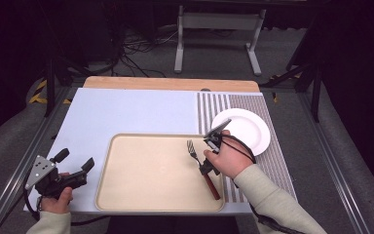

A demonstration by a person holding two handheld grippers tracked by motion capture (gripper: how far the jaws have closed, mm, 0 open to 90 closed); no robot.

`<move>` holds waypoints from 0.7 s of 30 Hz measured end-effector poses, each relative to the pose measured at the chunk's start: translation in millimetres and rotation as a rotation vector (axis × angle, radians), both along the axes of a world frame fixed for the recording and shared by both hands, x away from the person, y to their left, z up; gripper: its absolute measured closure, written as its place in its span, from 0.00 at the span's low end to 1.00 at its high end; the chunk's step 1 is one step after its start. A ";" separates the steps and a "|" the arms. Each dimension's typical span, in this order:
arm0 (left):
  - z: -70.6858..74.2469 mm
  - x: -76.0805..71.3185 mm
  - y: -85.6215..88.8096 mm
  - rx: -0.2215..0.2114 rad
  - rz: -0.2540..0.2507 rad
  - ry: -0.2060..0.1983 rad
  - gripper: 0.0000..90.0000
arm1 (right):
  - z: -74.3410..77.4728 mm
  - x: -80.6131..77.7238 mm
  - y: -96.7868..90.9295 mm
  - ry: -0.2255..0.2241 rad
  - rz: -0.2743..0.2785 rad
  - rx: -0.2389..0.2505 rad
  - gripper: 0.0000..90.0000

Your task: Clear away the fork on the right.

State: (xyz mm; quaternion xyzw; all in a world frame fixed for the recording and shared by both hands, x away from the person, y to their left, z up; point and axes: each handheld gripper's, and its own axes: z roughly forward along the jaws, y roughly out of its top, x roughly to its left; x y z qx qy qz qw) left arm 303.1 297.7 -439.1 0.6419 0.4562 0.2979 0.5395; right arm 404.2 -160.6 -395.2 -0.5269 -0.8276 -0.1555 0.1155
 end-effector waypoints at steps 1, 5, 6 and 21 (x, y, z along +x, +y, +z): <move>0.0 0.0 0.0 0.001 0.000 0.000 0.06 | -0.9 0.0 0.5 0.002 -0.004 -0.002 0.87; -0.1 0.1 -0.4 -0.001 0.000 0.000 0.06 | -4.1 0.4 1.7 0.011 -0.013 -0.007 0.87; -0.1 0.1 -0.4 0.000 0.000 -0.001 0.06 | -5.0 0.5 2.1 0.016 -0.017 -0.010 0.87; 0.0 0.0 -0.2 0.003 0.000 -0.003 0.06 | -16.9 -0.8 8.7 0.054 -0.026 -0.033 0.86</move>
